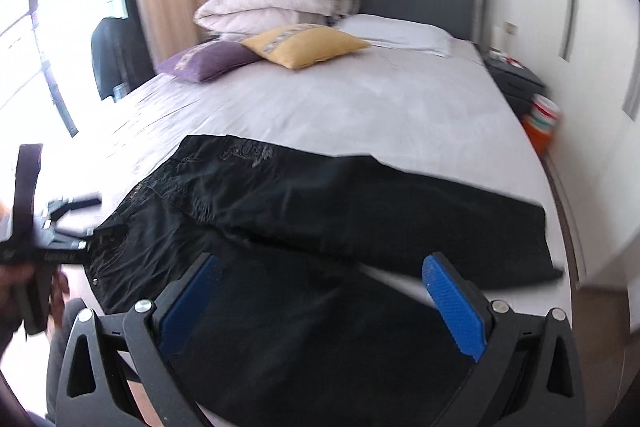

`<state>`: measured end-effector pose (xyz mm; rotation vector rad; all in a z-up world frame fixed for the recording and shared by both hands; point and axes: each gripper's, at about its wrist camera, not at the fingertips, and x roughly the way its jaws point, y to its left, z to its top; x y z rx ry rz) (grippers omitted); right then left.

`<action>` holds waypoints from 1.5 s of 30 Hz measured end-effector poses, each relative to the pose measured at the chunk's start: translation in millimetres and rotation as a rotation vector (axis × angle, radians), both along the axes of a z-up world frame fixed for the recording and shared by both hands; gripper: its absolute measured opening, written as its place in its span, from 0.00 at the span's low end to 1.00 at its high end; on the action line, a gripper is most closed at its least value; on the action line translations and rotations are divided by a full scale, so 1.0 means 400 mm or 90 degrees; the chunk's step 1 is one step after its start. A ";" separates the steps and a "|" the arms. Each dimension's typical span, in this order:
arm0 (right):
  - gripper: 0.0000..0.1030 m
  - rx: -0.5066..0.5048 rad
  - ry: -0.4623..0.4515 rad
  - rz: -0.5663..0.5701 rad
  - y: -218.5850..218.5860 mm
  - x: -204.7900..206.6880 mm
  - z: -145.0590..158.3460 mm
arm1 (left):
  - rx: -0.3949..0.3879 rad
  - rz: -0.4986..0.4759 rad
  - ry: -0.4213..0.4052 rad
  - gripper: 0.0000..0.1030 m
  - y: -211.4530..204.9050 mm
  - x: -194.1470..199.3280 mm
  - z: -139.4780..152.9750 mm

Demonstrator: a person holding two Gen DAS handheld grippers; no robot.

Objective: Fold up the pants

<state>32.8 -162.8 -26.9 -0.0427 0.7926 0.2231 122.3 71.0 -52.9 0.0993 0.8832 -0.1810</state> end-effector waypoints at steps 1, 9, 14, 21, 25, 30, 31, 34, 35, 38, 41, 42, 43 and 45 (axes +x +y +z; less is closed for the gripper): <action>1.00 0.004 0.006 0.013 -0.014 0.026 -0.003 | 0.012 -0.015 0.006 1.00 0.008 0.042 -0.001; 0.97 0.032 0.073 0.060 -0.132 0.263 -0.068 | 0.043 -0.140 0.027 1.00 0.036 0.411 -0.007; 0.97 0.040 0.092 0.093 -0.158 0.325 -0.113 | 0.088 -0.239 0.074 0.99 0.018 0.614 -0.067; 0.97 0.033 0.131 0.148 -0.163 0.389 -0.186 | 0.151 -0.360 0.142 0.85 -0.031 0.739 -0.177; 0.96 0.038 0.140 0.163 -0.170 0.416 -0.209 | 0.155 -0.405 0.217 0.69 -0.041 0.809 -0.244; 0.95 0.026 0.140 0.186 -0.171 0.450 -0.220 | 0.127 -0.412 0.271 0.55 -0.027 0.857 -0.298; 0.95 0.024 0.141 0.189 -0.170 0.455 -0.220 | 0.118 -0.413 0.274 0.54 -0.025 0.863 -0.302; 0.93 0.017 0.135 0.200 -0.168 0.479 -0.218 | 0.105 -0.423 0.286 0.43 -0.026 0.874 -0.312; 0.93 0.017 0.131 0.203 -0.168 0.490 -0.215 | 0.109 -0.426 0.287 0.38 -0.030 0.874 -0.315; 0.93 0.016 0.123 0.209 -0.163 0.518 -0.208 | 0.122 -0.444 0.284 0.17 -0.047 0.860 -0.320; 0.93 0.006 0.115 0.222 -0.145 0.548 -0.201 | 0.162 -0.445 0.243 0.10 -0.061 0.829 -0.318; 0.93 -0.002 0.112 0.230 -0.135 0.559 -0.199 | 0.171 -0.445 0.226 0.08 -0.063 0.816 -0.314; 0.93 -0.010 0.109 0.242 -0.125 0.571 -0.199 | 0.180 -0.444 0.203 0.08 -0.063 0.800 -0.310; 0.90 -0.024 0.113 0.268 -0.106 0.596 -0.204 | 0.185 -0.441 0.161 0.07 -0.052 0.763 -0.297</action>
